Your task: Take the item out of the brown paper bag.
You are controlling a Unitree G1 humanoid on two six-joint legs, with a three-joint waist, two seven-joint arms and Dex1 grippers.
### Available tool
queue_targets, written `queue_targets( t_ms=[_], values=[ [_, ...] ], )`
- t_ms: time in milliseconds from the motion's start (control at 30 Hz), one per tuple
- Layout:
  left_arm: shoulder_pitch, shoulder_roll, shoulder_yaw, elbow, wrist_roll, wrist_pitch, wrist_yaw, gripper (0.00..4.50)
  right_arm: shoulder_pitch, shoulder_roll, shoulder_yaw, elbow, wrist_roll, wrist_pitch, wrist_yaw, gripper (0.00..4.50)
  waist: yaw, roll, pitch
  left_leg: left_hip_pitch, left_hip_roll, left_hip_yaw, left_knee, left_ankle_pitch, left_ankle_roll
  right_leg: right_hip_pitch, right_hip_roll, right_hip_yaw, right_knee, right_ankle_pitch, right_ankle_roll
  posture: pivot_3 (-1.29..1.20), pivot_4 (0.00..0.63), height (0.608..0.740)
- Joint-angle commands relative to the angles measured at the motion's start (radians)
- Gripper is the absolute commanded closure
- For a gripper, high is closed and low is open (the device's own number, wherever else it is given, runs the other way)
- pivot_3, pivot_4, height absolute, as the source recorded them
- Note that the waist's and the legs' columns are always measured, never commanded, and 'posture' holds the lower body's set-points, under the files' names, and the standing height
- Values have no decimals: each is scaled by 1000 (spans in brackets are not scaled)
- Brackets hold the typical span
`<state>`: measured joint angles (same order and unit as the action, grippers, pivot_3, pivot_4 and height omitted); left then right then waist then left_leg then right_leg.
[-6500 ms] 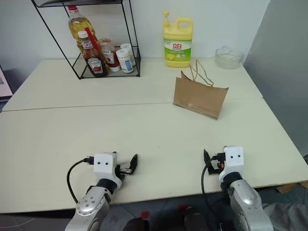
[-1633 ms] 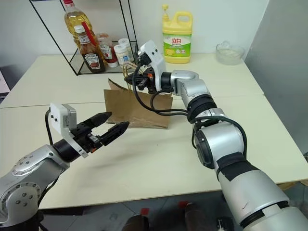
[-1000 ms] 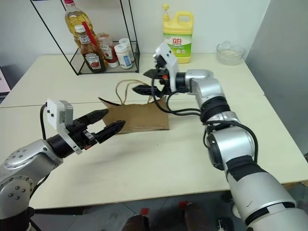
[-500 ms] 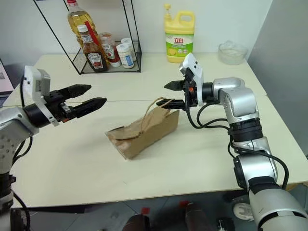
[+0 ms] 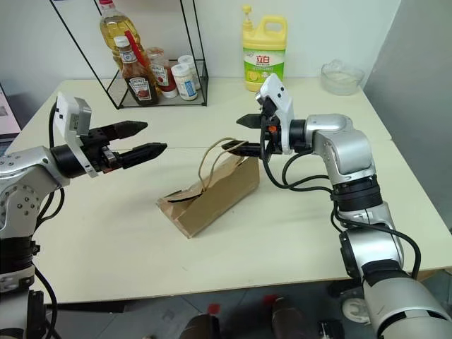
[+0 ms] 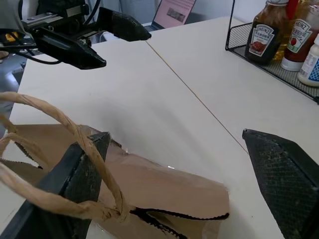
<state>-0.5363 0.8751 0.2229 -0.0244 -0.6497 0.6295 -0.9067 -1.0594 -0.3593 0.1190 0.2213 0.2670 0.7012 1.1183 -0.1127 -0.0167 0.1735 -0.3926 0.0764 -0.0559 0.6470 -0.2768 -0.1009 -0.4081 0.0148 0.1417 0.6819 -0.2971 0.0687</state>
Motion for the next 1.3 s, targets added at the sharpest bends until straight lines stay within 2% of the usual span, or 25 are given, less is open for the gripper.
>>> queue_targets(
  t_ms=[33,300,467,600,767,933,1133,1300],
  values=[
    [21,8,38,-58,-15,8,-5,0,-31,-13,54,-10,11,-70,85,40,0,0,0,0,0,0,0,0,0,0,0,0,0,0,0,0,150,740],
    [109,33,97,-134,-26,33,3,0,-119,1,169,221,-45,-274,272,40,-1,0,0,0,0,0,0,0,1,0,0,0,0,0,0,0,150,740],
    [262,57,209,-278,-121,137,-10,0,-226,136,163,460,-73,-411,257,40,-18,1,0,0,1,0,-1,0,1,-1,0,-1,0,0,0,0,150,740],
    [390,67,332,-402,-231,235,7,0,-272,196,142,579,-84,-470,259,40,-25,1,0,0,2,0,-1,0,0,-1,0,-3,1,0,-1,0,150,740],
    [502,59,452,-540,-341,316,71,0,-302,231,132,626,-62,-428,345,40,-17,1,1,-1,2,-2,-1,0,0,0,-1,-5,0,0,-1,0,150,740],
    [507,79,548,-567,-431,355,156,0,-310,264,115,631,-53,-378,384,40,-17,1,1,0,3,-4,-1,0,0,0,0,-9,1,-1,-1,0,150,740],
    [588,113,625,-541,-393,336,136,0,-328,342,58,711,-44,-367,308,40,-25,3,2,0,3,-7,-1,1,0,0,0,-14,1,-2,-3,0,150,740],
    [608,113,658,-527,-397,326,141,0,-336,356,36,781,-63,-424,270,40,-21,3,2,-1,3,-8,-1,1,-1,0,0,-16,2,-3,-5,0,150,740]
  ],
)
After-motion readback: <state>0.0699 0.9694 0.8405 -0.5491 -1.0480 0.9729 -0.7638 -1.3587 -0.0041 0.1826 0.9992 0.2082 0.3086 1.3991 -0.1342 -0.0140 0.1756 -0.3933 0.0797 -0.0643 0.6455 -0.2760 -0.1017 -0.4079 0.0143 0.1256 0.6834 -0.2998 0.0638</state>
